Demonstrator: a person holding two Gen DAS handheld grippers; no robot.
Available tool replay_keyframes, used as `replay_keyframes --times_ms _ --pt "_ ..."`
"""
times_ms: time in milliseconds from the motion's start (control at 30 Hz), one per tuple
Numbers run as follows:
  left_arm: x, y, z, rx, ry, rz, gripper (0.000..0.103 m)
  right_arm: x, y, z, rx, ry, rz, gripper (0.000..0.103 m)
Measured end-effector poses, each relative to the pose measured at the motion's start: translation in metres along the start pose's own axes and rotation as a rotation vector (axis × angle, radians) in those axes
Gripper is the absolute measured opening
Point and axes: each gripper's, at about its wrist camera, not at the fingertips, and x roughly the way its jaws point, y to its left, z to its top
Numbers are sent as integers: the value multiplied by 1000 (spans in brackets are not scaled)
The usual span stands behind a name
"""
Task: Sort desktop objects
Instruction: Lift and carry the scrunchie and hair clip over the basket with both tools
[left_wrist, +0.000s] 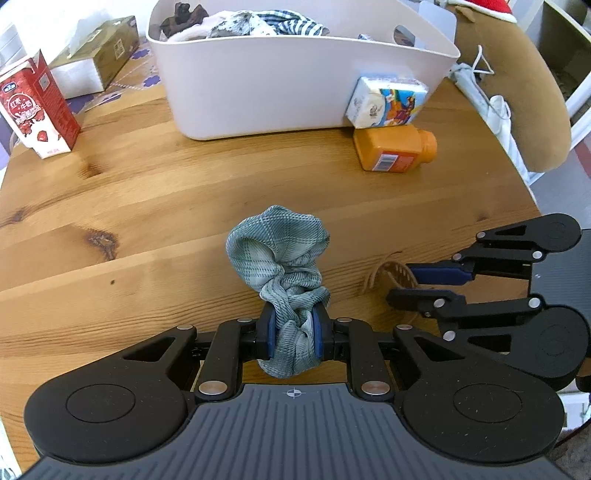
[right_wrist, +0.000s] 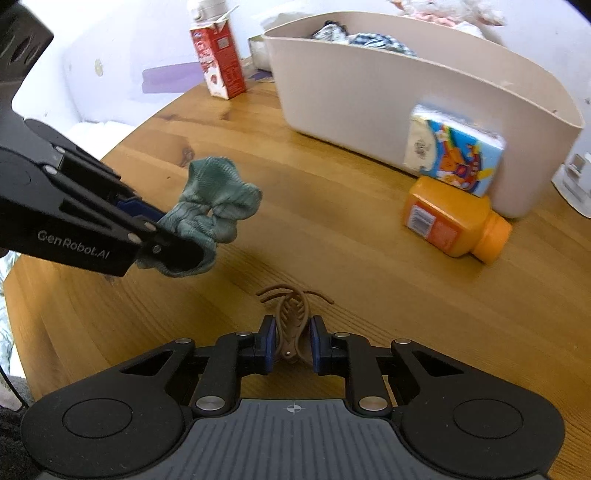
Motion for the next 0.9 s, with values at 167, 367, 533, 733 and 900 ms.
replay_keyframes --times_ms 167,367,533,733,900 --pt "-9 -6 4 31 -39 3 19 -15 -10 1 26 -31 -8 18" --pt "-21 -10 13 45 -73 7 19 -41 -24 6 58 -99 -28 18" --pt "-31 -12 24 73 -104 13 19 -63 -39 17 89 -164 -74 18" --pt "-42 -8 39 57 -141 17 19 -91 -54 32 109 -247 -110 18" --pt "-59 -6 55 55 -189 1 19 -111 -65 44 119 -311 -133 18"
